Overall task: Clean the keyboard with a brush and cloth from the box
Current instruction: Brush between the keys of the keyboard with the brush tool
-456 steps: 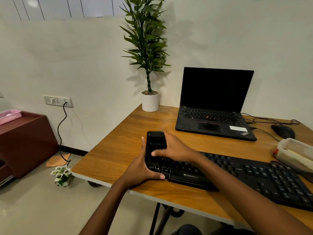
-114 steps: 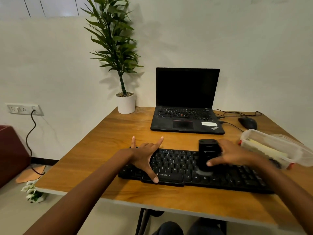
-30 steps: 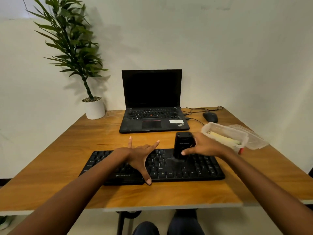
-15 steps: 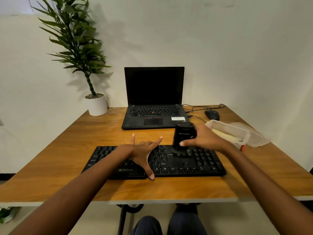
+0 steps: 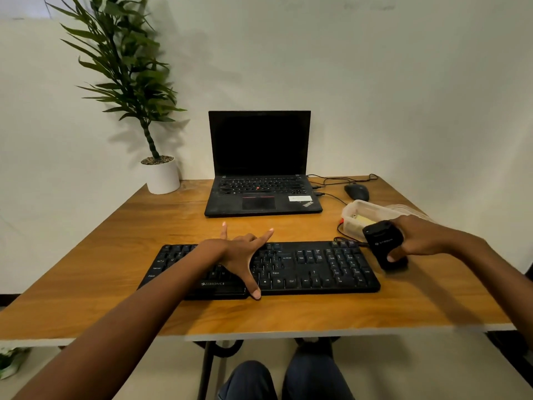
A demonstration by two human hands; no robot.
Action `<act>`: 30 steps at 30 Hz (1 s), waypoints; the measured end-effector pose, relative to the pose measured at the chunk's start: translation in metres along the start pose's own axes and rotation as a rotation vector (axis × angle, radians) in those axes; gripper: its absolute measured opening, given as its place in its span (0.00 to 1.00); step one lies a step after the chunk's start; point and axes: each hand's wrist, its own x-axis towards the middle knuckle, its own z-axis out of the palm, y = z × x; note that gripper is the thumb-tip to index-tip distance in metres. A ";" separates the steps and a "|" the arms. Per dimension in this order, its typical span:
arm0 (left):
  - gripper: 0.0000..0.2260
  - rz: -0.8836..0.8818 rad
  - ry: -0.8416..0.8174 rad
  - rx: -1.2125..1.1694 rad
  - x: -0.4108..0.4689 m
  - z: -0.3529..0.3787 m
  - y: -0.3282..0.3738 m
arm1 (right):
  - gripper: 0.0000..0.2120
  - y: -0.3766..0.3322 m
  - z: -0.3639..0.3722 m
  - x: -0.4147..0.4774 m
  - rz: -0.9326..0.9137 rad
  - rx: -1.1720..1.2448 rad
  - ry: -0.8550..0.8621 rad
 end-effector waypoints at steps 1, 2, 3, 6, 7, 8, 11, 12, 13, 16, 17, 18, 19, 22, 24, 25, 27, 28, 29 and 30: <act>0.60 -0.003 -0.001 0.005 0.000 0.000 0.000 | 0.23 -0.008 0.003 -0.001 -0.016 0.016 0.029; 0.60 -0.004 -0.002 0.007 0.001 0.000 0.000 | 0.22 -0.021 0.007 -0.001 -0.045 0.074 0.070; 0.60 -0.007 -0.003 0.010 0.000 0.000 0.001 | 0.21 -0.037 0.015 0.000 -0.085 0.158 0.115; 0.59 -0.018 -0.004 0.014 -0.001 0.000 0.002 | 0.20 -0.093 0.049 0.006 -0.205 0.345 0.130; 0.59 -0.023 -0.008 0.014 -0.002 0.000 0.002 | 0.22 -0.109 0.062 0.008 -0.241 0.392 0.101; 0.59 -0.027 -0.015 0.012 -0.002 0.000 0.002 | 0.24 -0.122 0.075 0.012 -0.269 0.432 0.067; 0.58 -0.033 -0.025 0.009 -0.003 -0.001 0.002 | 0.26 -0.130 0.090 0.016 -0.298 0.425 0.025; 0.59 -0.032 -0.025 0.009 -0.003 -0.002 0.002 | 0.26 -0.123 0.085 0.014 -0.275 0.405 0.017; 0.59 -0.029 -0.024 0.010 -0.002 -0.002 0.001 | 0.25 -0.110 0.078 0.010 -0.242 0.387 0.003; 0.60 -0.022 -0.024 0.010 0.000 -0.002 0.000 | 0.23 -0.063 0.053 -0.008 -0.130 0.357 -0.001; 0.59 -0.021 -0.025 0.011 0.000 -0.002 0.001 | 0.23 -0.048 0.046 -0.016 -0.107 0.355 0.014; 0.59 -0.022 -0.025 0.010 0.001 -0.003 0.001 | 0.24 -0.036 0.039 -0.023 -0.083 0.355 0.025; 0.59 -0.022 -0.025 0.011 0.001 -0.003 0.000 | 0.23 -0.027 0.033 -0.029 -0.057 0.356 0.035; 0.59 -0.021 -0.025 0.013 0.001 -0.003 0.000 | 0.26 -0.019 0.020 -0.035 -0.005 0.279 0.046; 0.59 -0.022 -0.029 0.013 0.001 -0.002 0.000 | 0.24 -0.033 0.017 -0.031 -0.021 0.196 0.064; 0.59 -0.023 -0.027 0.013 0.001 -0.002 0.000 | 0.22 -0.046 0.018 -0.026 -0.047 0.186 0.086; 0.59 -0.023 -0.028 0.013 0.000 -0.002 0.000 | 0.20 -0.076 0.028 -0.017 -0.123 0.263 0.117; 0.59 -0.020 -0.028 0.011 0.000 -0.002 0.000 | 0.20 -0.091 0.037 -0.013 -0.155 0.320 0.115; 0.58 -0.018 -0.030 0.009 0.000 -0.003 -0.001 | 0.20 -0.105 0.047 -0.008 -0.183 0.365 0.101; 0.58 -0.018 -0.032 0.007 0.000 -0.003 -0.001 | 0.21 -0.115 0.056 -0.004 -0.207 0.387 0.080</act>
